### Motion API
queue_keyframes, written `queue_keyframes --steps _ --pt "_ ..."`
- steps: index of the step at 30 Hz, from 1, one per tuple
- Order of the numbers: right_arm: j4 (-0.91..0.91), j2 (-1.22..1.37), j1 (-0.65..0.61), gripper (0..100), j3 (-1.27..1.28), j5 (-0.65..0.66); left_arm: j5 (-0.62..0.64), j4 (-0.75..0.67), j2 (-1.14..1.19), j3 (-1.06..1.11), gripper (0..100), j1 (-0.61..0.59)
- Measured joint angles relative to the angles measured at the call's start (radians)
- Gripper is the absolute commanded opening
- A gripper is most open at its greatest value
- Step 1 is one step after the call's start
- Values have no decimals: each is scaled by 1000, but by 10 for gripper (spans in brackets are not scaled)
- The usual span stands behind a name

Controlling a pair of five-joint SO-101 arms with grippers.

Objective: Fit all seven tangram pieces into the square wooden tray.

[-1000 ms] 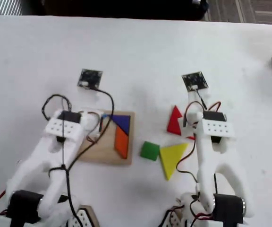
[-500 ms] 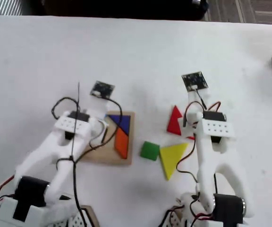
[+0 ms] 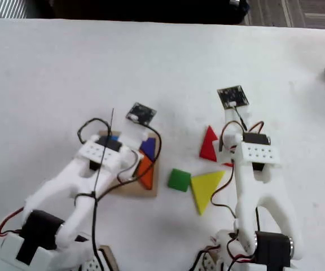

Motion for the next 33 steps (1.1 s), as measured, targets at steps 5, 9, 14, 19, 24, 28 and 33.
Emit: queue_keyframes --steps 5,9,14,19,24,28,33 --pt "-2 0 -2 17 0 0 -2 32 -77 0 22 -18" --pt "-9 0 2 17 0 0 0 -37 -167 52 22 -95" --pt "-9 0 0 17 0 0 -2 -127 -176 92 21 -98" --pt "-9 0 0 17 0 0 37 -187 -112 81 21 -98" --pt "-9 0 0 17 0 0 55 -192 9 -2 21 -98" --pt "-9 0 0 17 0 0 55 -180 20 -20 21 -98" --pt "-9 0 0 17 0 0 57 -163 20 -20 21 -18"
